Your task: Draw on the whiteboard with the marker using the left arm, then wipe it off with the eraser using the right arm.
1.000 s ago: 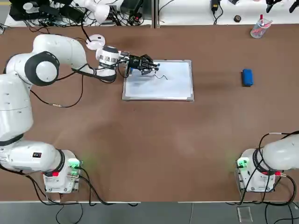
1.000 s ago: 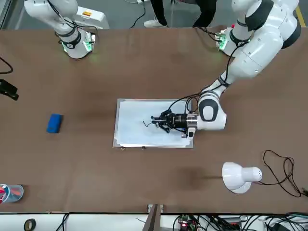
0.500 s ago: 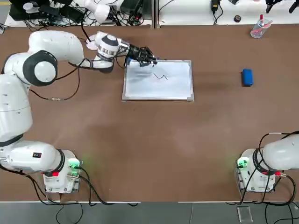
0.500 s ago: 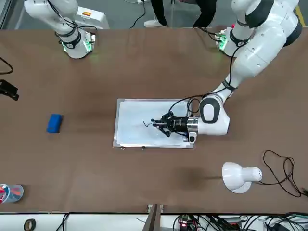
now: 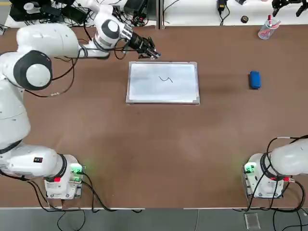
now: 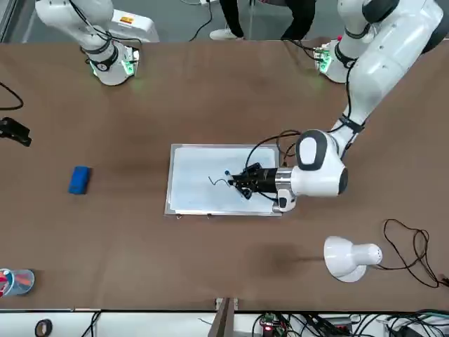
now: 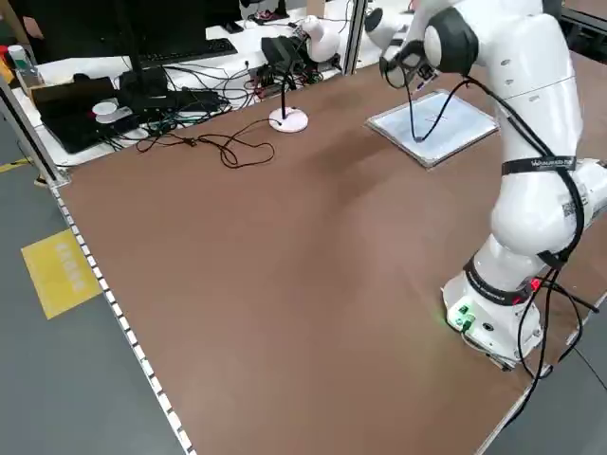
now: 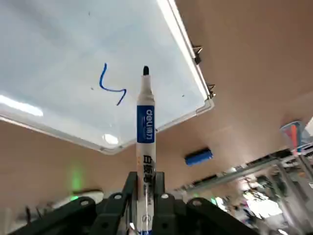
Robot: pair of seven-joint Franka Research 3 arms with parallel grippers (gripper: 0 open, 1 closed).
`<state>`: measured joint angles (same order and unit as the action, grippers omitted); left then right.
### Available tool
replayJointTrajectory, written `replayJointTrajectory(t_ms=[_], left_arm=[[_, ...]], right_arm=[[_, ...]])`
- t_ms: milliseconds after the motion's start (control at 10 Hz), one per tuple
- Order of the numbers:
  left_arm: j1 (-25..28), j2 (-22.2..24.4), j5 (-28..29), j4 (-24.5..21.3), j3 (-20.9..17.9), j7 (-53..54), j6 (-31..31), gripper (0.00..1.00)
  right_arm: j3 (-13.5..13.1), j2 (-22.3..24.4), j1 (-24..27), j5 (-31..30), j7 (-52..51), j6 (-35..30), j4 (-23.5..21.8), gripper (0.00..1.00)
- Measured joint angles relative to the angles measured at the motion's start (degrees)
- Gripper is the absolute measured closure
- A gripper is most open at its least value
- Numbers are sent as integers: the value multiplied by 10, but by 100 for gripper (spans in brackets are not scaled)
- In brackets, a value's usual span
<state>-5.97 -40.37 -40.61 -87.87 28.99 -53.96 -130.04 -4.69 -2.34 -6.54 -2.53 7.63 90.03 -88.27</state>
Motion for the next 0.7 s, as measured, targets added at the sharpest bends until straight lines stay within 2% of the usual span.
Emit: replayJointTrajectory(t_ms=[200,400,600,700], left_arm=[[2,31,104,0,-1,0,29,83],[5,59,239,1,-1,4,77,83],[13,78,369,0,-3,27,141,83],[22,82,412,-1,-3,56,169,83]], right_arm=[[0,21,0,0,-7,17,-36,0],[-5,42,5,0,-43,43,-78,0],[-9,53,28,0,-73,82,-120,0],[-11,56,39,1,-84,113,-145,0]])
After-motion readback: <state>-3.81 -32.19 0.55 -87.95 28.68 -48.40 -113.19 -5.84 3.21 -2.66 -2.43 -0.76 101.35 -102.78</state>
